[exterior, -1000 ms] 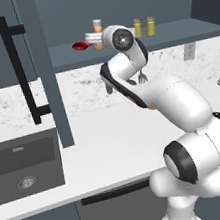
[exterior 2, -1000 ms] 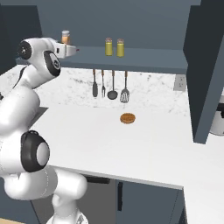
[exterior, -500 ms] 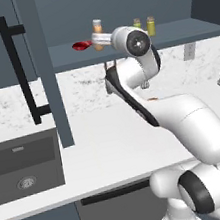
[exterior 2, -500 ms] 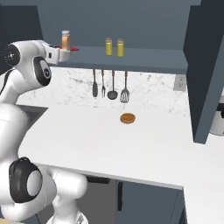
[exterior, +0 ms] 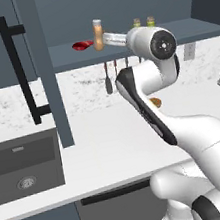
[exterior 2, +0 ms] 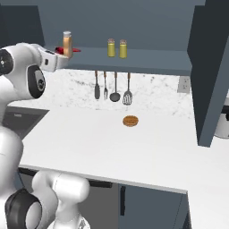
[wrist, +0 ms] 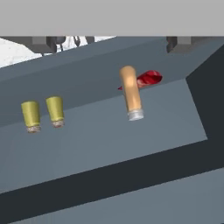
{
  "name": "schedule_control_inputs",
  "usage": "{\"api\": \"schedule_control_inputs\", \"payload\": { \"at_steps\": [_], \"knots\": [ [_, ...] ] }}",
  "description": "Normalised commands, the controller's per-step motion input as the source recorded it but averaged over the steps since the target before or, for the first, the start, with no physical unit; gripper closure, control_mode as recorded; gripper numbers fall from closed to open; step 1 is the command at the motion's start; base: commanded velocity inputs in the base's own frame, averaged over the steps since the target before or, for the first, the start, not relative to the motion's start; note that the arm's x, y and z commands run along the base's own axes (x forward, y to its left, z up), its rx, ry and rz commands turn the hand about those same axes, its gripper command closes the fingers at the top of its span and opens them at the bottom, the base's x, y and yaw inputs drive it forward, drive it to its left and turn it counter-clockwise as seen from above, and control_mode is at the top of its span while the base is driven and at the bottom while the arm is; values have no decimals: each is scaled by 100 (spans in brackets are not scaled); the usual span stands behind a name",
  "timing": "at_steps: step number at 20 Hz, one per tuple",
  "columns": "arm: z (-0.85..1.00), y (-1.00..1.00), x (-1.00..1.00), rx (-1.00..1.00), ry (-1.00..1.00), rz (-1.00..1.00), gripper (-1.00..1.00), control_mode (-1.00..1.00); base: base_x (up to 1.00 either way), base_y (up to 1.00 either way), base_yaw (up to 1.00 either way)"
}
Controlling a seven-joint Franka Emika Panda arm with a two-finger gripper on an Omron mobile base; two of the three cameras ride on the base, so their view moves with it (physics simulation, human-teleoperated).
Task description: Put the shaker and condiment bottle from the counter next to their counterparts in the cabinet.
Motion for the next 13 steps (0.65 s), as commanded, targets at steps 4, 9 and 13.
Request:
{"api": "schedule_control_inputs", "payload": {
  "at_steps": [4,9,13],
  "knots": [
    [0,0,-78,3,0,1,-100,-100,0,0,0],
    [1,0,-79,3,0,1,-100,-100,0,0,0],
    [0,0,-74,3,0,0,-100,-100,0,0,0]
  ]
}}
